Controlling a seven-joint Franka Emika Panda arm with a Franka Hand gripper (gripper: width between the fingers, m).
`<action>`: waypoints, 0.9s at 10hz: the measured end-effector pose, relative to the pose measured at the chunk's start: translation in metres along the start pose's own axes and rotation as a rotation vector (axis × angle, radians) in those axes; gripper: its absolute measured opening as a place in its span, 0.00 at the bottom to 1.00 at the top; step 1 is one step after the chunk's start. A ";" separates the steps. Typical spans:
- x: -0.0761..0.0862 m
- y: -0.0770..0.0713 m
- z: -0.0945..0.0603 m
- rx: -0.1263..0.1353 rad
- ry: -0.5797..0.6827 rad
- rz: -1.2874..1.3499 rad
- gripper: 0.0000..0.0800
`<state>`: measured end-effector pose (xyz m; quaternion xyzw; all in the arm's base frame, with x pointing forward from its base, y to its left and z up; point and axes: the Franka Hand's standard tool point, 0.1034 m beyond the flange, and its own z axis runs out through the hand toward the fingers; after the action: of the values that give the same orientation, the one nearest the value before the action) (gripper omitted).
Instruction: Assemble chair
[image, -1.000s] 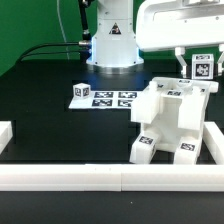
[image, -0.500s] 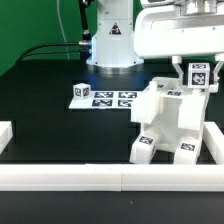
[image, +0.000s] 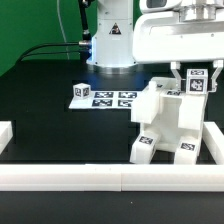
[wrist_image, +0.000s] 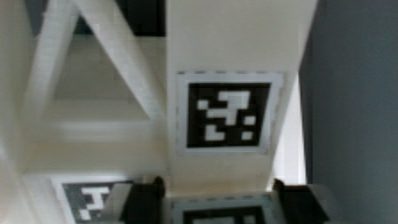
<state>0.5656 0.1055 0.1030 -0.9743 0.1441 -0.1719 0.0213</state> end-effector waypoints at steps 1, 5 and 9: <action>0.000 0.000 0.000 0.001 0.004 -0.001 0.35; 0.000 -0.001 0.000 0.001 0.006 -0.002 0.35; 0.000 -0.001 0.000 0.002 0.006 -0.002 0.76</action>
Offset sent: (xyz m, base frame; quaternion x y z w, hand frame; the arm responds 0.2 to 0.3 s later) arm -0.0008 0.0016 -0.0013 -0.0086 0.0033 -0.0006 1.0000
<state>0.5661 0.1063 0.1031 -0.9739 0.1430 -0.1749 0.0215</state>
